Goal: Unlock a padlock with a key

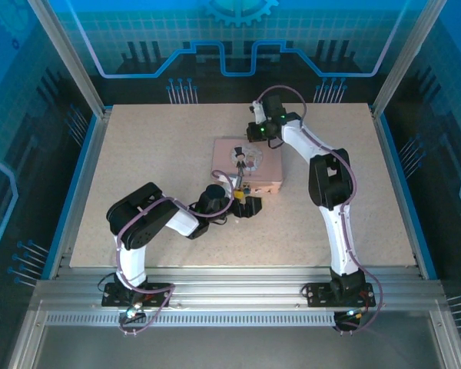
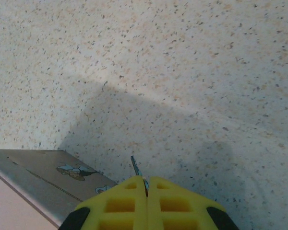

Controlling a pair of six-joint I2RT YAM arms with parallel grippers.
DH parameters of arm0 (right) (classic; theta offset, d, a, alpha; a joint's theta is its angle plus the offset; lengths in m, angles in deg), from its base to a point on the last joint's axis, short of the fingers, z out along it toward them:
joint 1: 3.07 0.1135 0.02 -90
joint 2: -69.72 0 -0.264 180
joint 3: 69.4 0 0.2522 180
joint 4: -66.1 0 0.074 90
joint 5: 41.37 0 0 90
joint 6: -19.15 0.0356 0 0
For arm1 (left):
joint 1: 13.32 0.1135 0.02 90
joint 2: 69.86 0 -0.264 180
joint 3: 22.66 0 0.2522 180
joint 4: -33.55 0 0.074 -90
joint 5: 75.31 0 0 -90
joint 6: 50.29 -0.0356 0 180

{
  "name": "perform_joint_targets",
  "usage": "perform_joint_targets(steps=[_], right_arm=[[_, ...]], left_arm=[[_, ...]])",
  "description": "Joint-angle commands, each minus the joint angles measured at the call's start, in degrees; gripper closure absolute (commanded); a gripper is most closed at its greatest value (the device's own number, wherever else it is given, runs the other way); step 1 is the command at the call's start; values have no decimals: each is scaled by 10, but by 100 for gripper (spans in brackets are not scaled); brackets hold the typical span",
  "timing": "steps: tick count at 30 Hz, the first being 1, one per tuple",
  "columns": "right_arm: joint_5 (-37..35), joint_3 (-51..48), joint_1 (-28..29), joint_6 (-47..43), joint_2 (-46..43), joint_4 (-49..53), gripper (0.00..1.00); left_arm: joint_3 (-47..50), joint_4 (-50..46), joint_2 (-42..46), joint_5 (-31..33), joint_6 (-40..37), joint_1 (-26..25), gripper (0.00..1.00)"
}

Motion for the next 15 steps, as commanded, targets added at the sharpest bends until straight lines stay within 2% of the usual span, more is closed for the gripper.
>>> perform_joint_targets(steps=[1, 12, 15], right_arm=[[23, -22, 12, -25, -8, 33, 100], [33, -94, 21, -33, -53, 9, 100], [37, -99, 23, -32, -58, 4, 100]], left_arm=[[14, 26, -1, -16, -8, 5, 1], [36, 27, 16, -34, -10, 10, 1], [35, 22, 17, -18, -12, 10, 1]])
